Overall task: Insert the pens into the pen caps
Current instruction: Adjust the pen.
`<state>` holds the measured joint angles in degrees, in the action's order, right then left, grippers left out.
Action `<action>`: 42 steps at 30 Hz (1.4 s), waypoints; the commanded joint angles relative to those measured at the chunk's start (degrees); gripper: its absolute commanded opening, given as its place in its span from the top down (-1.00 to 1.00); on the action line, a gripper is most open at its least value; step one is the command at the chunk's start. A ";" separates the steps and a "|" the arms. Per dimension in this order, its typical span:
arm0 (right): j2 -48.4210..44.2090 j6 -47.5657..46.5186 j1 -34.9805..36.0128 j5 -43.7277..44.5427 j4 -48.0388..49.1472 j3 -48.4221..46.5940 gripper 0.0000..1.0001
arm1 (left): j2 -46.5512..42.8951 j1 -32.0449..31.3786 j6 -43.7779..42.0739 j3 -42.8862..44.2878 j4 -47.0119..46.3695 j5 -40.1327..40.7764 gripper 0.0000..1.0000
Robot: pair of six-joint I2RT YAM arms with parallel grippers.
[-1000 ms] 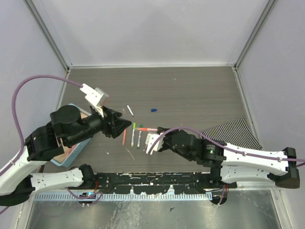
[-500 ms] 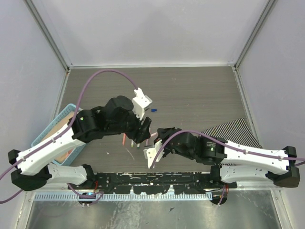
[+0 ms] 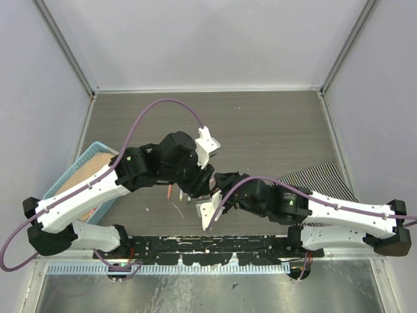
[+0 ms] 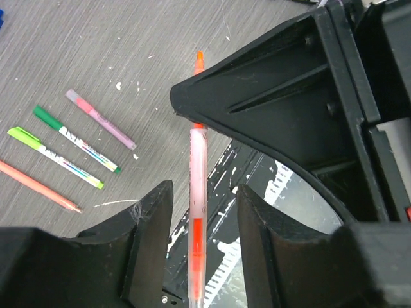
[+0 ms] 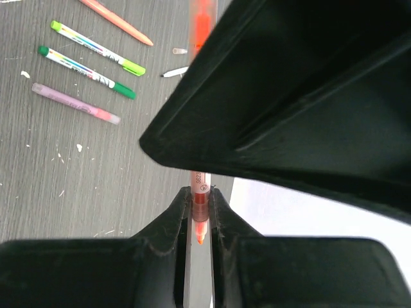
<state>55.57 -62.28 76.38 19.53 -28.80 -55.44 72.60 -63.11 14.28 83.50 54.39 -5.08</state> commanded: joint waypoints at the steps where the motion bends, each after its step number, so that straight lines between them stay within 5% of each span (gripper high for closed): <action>1: 0.31 -5.71 0.08 -0.01 -0.91 -3.15 0.88 | 1.88 -0.04 -1.81 1.58 2.26 -1.60 0.04; 7: 0.86 -5.88 0.06 -0.15 -1.41 -3.24 0.88 | 1.64 0.01 -2.17 1.80 2.62 -1.34 0.34; 18: 1.89 -5.83 0.09 -0.43 -2.23 -3.48 0.87 | 1.29 0.01 -2.82 2.34 3.04 -0.48 0.18; 25: 2.43 -5.83 0.08 -0.67 -2.23 -3.39 0.78 | 1.47 -0.05 -2.80 2.43 2.57 -0.82 0.80; 29: 1.94 -5.81 0.09 -0.81 -1.78 -3.75 0.52 | 1.28 0.00 -2.92 2.21 2.48 -0.36 1.00; 35: -0.84 -4.84 0.09 -0.54 0.08 -4.29 -0.37 | 0.61 0.04 -2.65 0.50 1.37 3.23 1.00; 42: -9.90 8.02 0.08 0.43 7.91 1.51 -0.46 | -4.69 5.30 -0.64 -3.21 0.70 8.76 1.00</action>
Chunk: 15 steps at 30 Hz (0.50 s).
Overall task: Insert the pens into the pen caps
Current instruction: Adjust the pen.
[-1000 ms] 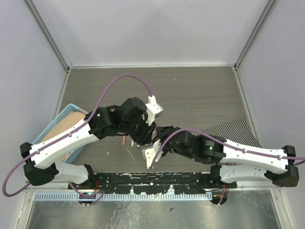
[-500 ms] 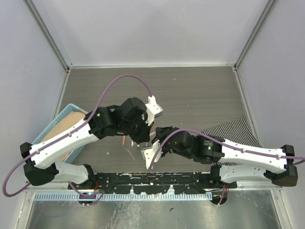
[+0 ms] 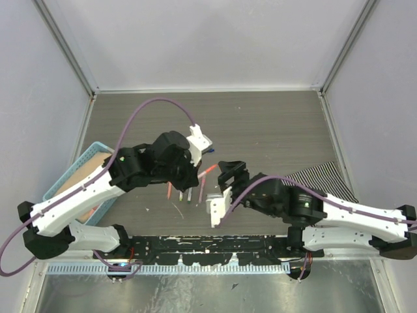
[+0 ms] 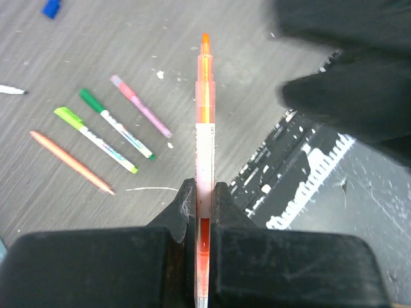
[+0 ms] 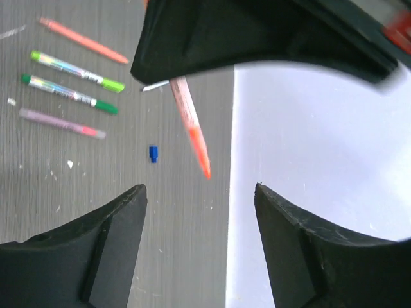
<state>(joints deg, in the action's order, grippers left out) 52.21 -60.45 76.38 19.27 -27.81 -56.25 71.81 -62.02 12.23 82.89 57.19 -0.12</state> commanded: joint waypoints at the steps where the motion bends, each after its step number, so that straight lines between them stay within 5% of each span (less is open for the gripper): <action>1: -8.41 10.21 0.08 0.94 9.46 3.28 -0.47 | -4.95 5.90 1.78 -3.25 -2.52 3.64 1.00; 6: -15.18 37.34 0.00 6.32 20.39 10.48 -0.55 | -8.67 14.04 2.62 -6.29 -3.24 3.35 1.00; 11: -11.53 66.79 -0.01 18.32 17.90 11.60 -0.56 | -11.06 20.93 2.96 -7.95 -2.77 3.54 1.00; 15: -2.71 75.59 -0.55 12.67 13.48 7.86 -0.62 | -12.87 28.27 3.65 -9.77 -2.68 2.51 1.00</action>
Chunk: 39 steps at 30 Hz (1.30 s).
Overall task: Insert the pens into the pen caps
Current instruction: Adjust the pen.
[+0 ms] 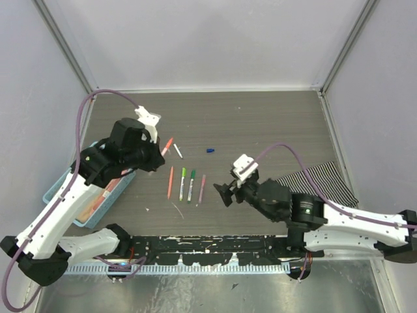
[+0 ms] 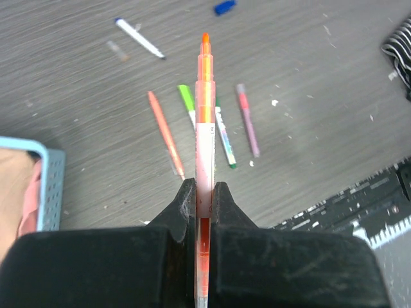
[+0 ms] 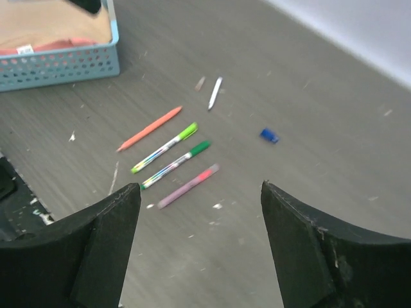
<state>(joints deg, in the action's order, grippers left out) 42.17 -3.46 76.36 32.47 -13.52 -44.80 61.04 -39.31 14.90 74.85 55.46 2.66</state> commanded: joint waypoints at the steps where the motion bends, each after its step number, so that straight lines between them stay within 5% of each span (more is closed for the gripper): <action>1: 9.90 18.93 -1.36 -3.33 -1.00 -4.84 -0.62 | -2.27 7.60 1.13 -1.93 -0.58 -1.31 1.00; 7: 20.97 21.11 -15.61 -24.33 1.19 -9.29 -0.52 | -5.29 14.59 1.92 -4.09 0.34 -2.05 1.00; 14: 35.76 24.44 -24.80 -32.01 3.85 -16.32 -0.48 | -15.86 14.57 3.21 -8.07 -0.45 1.93 1.00; 23: 56.60 23.51 -25.02 -23.21 6.39 -30.67 -0.25 | -23.84 14.58 1.70 -11.94 -0.05 5.62 1.00; 39: 81.06 21.74 -23.15 -20.63 5.56 -54.99 0.04 | -26.91 14.57 1.21 -18.60 -2.55 8.09 1.00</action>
<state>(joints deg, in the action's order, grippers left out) 120.81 19.40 52.29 8.73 -9.74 -93.97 35.03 -24.88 16.62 57.52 56.01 9.96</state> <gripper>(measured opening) 0.488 0.052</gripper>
